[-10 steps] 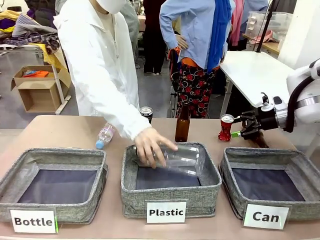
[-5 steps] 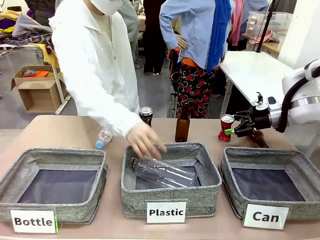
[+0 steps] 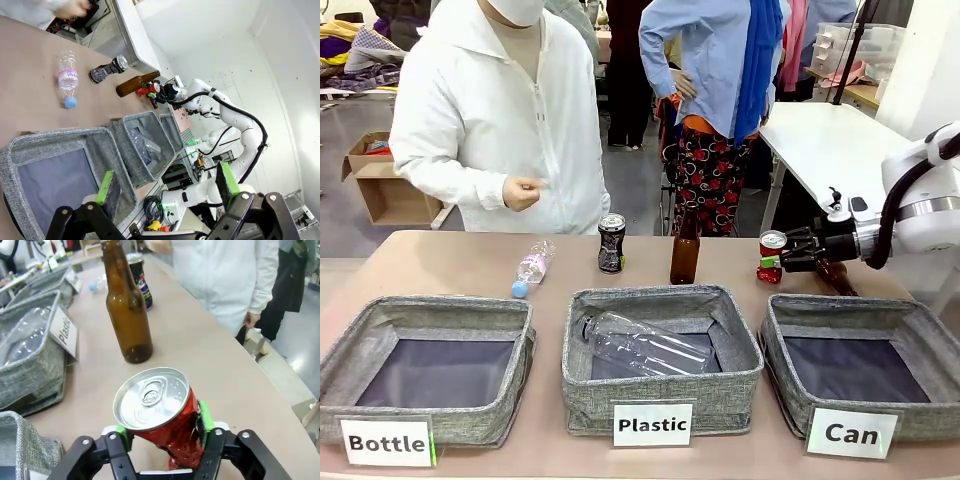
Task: Sort the can waste into the basket.
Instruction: Pick up the can waste from the table and place it in the right Fabric basket.
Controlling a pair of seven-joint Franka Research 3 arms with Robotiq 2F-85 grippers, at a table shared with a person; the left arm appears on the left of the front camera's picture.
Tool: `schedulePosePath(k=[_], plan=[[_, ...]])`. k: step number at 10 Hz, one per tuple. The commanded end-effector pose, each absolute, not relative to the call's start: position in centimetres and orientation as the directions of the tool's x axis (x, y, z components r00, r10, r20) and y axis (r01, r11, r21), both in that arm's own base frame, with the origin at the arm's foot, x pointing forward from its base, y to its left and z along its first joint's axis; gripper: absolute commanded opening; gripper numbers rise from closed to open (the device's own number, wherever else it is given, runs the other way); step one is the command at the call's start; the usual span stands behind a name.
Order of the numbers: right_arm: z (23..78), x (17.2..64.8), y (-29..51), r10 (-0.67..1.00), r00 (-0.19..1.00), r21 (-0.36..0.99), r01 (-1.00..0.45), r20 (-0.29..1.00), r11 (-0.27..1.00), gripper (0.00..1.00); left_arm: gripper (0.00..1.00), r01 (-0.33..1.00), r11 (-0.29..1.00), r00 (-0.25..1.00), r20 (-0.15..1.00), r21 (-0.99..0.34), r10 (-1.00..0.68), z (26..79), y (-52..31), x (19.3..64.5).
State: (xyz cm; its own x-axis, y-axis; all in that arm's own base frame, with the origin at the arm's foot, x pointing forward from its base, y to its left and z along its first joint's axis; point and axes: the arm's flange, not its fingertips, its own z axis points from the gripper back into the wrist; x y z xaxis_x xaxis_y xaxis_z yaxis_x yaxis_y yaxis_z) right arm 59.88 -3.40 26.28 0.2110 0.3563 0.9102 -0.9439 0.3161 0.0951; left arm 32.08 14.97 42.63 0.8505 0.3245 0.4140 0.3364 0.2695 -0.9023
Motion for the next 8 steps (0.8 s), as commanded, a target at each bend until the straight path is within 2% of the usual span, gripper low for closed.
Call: schedulePosePath(k=[1,2,4,7,8], plan=[[27.0,60.7,-3.5,0.327,0.216,0.108,-0.941,0.92,0.32,0.0,1.0,0.359,0.27,0.844,0.434,-0.893,0.315,42.7,15.0,31.9],[27.4,60.5,-3.5,0.314,0.207,0.108,-0.946,0.926,0.306,0.19,1.0,0.359,0.27,0.844,0.434,-0.893,0.315,42.7,15.0,31.9],[28.5,59.7,-3.5,0.315,0.188,0.094,-0.952,0.93,0.291,0.0,1.0,0.359,0.27,0.844,0.434,-0.893,0.315,42.7,15.0,31.9],[35.2,55.9,-3.3,0.369,0.117,0.018,-0.965,0.922,0.261,0.0,1.0,0.359,0.27,0.844,0.434,-0.893,0.315,42.7,15.0,31.9],[38.6,53.9,-3.2,0.398,0.137,0.028,-0.963,0.907,0.27,0.0,1.0,0.359,0.27,0.844,0.434,-0.893,0.315,42.7,15.0,31.9]])
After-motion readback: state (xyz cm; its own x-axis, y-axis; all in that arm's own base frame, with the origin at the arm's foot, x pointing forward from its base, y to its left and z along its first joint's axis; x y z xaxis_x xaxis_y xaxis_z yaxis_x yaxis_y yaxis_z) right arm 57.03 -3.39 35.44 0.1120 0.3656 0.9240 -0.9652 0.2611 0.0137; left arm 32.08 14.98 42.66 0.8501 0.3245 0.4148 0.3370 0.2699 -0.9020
